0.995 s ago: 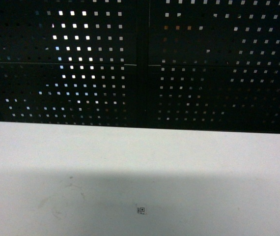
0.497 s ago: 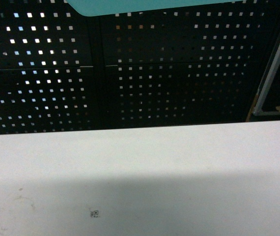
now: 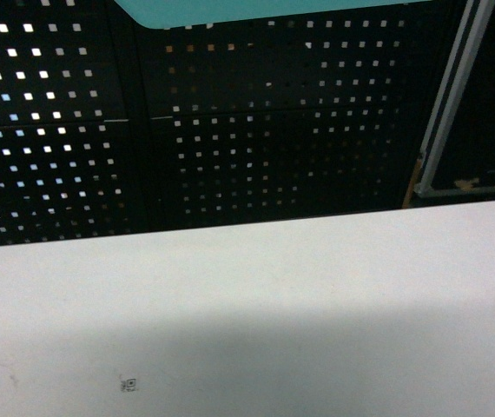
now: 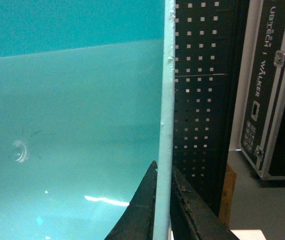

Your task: Stack blue boxes stably on right

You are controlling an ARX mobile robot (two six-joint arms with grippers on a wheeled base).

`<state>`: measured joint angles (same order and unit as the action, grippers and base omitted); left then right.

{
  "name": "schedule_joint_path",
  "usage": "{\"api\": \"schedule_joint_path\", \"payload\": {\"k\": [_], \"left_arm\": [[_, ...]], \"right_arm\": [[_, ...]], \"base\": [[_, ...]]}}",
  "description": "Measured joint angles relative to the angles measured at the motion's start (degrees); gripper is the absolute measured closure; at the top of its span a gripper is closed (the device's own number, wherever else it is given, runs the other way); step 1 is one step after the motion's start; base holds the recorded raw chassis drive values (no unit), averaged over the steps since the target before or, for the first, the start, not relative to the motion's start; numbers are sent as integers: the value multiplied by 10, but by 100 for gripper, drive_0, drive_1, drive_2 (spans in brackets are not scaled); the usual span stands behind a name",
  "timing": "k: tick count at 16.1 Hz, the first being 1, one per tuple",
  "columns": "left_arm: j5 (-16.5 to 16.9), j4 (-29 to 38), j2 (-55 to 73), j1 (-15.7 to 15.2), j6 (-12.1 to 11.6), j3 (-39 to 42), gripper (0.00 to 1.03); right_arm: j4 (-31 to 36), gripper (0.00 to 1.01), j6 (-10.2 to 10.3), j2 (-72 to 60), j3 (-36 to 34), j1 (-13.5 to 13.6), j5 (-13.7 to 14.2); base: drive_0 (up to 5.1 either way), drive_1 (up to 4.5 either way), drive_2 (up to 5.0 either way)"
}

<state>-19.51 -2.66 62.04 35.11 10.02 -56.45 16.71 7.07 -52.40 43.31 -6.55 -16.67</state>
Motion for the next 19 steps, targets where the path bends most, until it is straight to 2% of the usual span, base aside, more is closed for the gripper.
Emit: {"api": "schedule_joint_path", "payload": {"k": [19], "left_arm": [[0,0,0,0,0,0,101]], "right_arm": [[0,94,0,0,0,0,0]], "base": [[-162,-162,-162]]}}
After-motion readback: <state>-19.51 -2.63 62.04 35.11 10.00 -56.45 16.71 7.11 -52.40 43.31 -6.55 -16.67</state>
